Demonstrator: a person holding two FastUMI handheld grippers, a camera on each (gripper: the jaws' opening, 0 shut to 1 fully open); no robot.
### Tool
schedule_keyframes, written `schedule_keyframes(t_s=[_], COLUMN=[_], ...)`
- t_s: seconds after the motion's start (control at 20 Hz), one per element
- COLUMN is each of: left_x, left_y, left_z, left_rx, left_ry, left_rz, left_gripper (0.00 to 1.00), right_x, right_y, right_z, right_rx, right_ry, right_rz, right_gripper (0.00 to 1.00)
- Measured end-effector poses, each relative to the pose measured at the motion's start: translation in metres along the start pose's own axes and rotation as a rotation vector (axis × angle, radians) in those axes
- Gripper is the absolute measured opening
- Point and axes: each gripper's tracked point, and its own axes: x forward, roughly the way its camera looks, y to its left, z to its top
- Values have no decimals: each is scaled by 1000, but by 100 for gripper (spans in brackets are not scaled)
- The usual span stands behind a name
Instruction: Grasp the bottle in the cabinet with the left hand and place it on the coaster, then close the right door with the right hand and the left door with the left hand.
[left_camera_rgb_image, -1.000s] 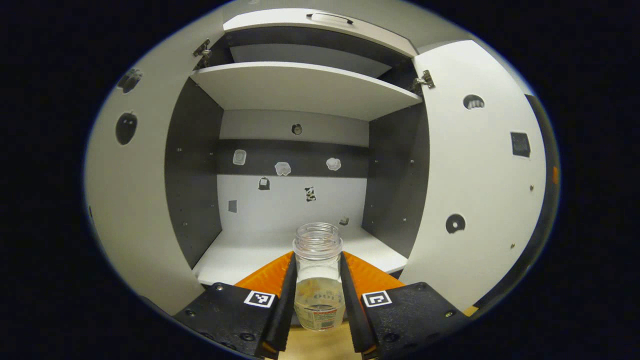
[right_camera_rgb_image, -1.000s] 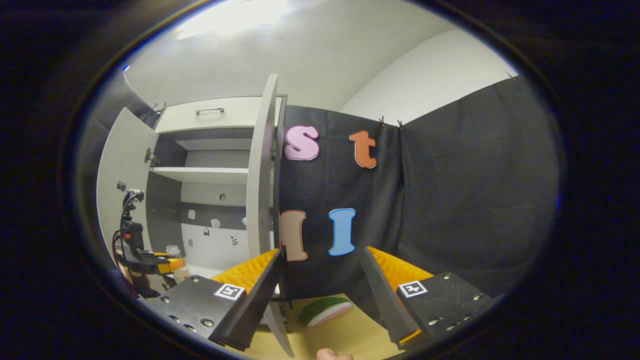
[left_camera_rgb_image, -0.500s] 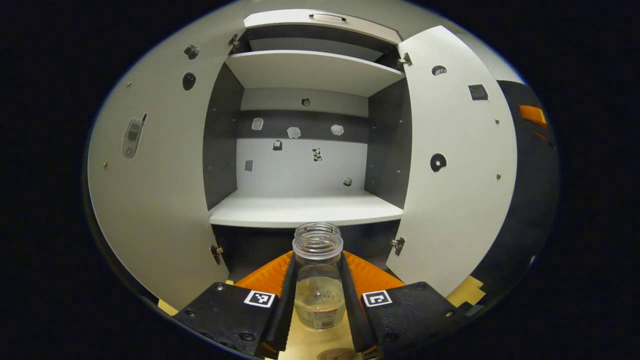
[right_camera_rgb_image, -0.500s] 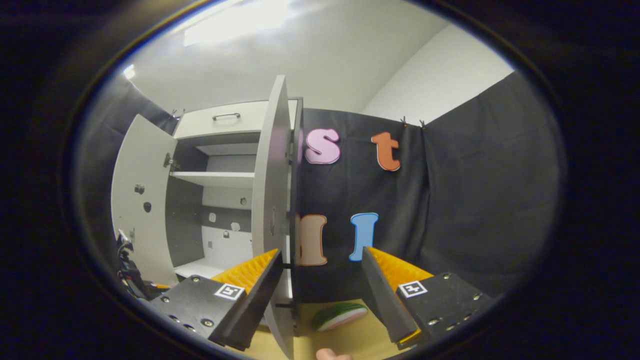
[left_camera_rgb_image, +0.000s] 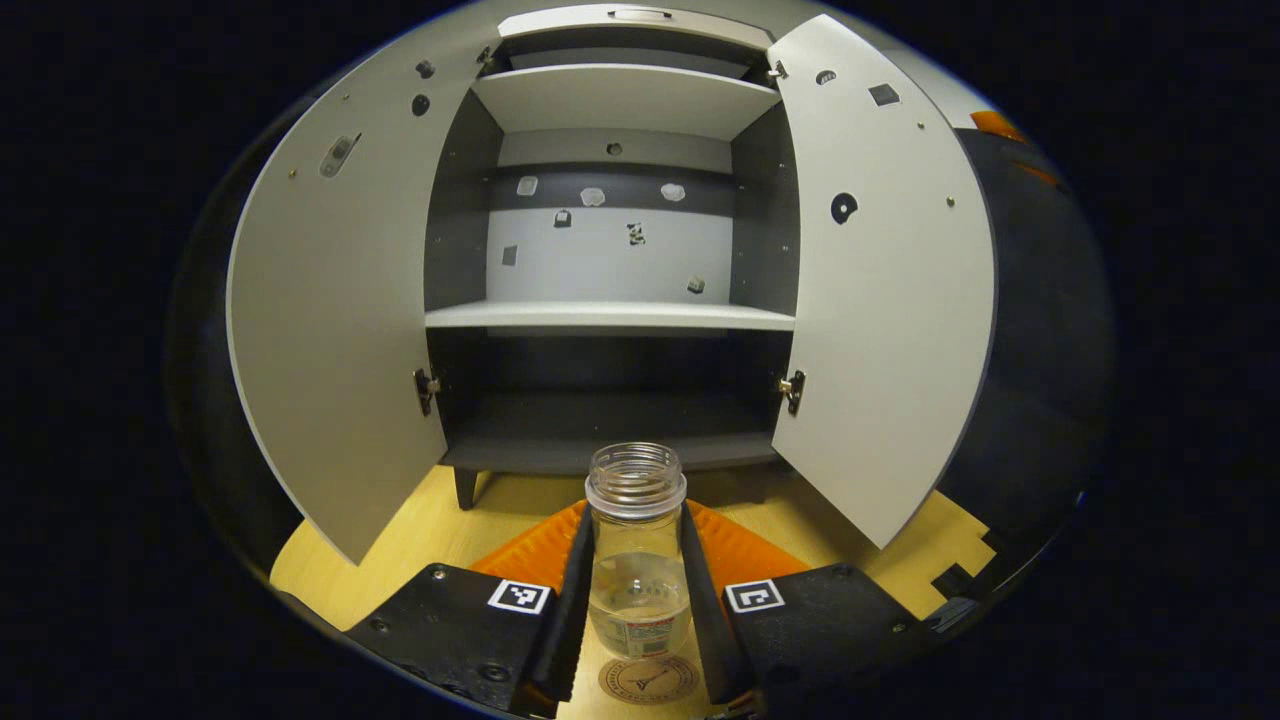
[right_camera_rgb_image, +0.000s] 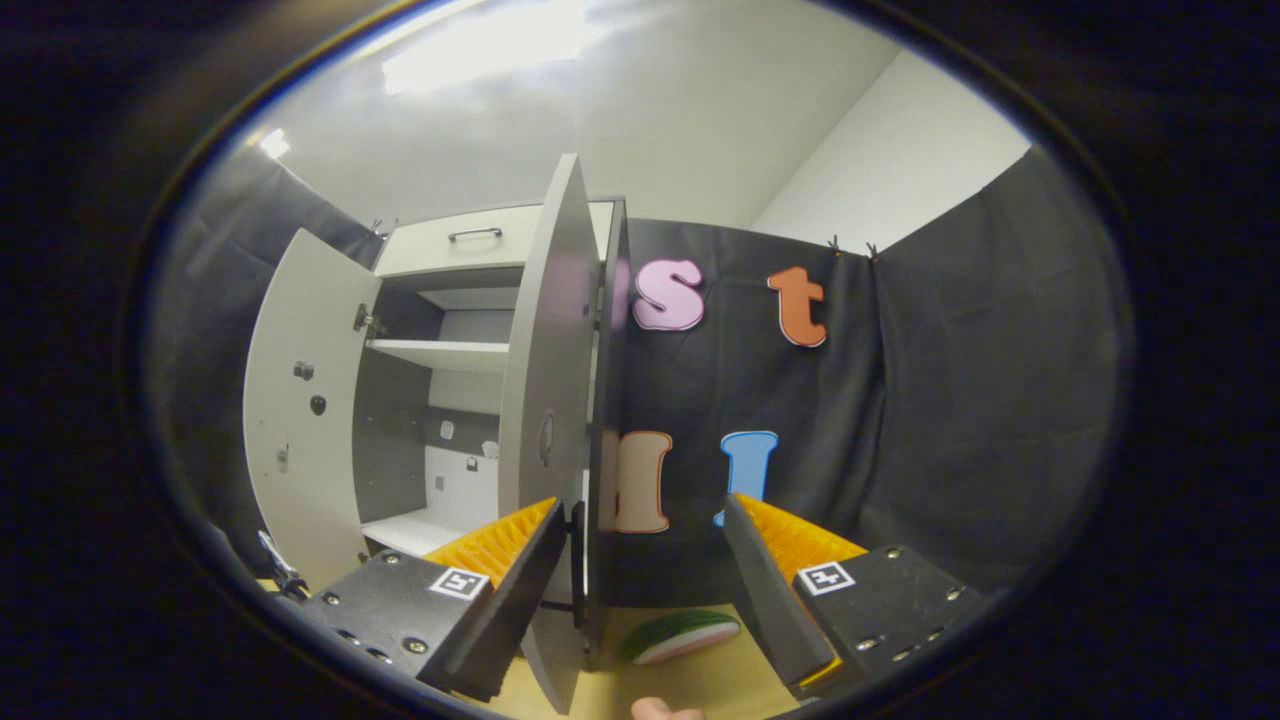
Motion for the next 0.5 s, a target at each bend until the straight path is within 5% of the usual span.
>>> schedule_keyframes(t_s=[0.5], left_x=[10], left_y=[11], left_z=[-78], left_rx=[-73], left_ry=[111], left_rz=[44], left_gripper=[50], right_x=[-3], right_y=[-8], right_z=[1], right_rx=[-70], right_ry=[1], right_rz=[-11], right_gripper=[96])
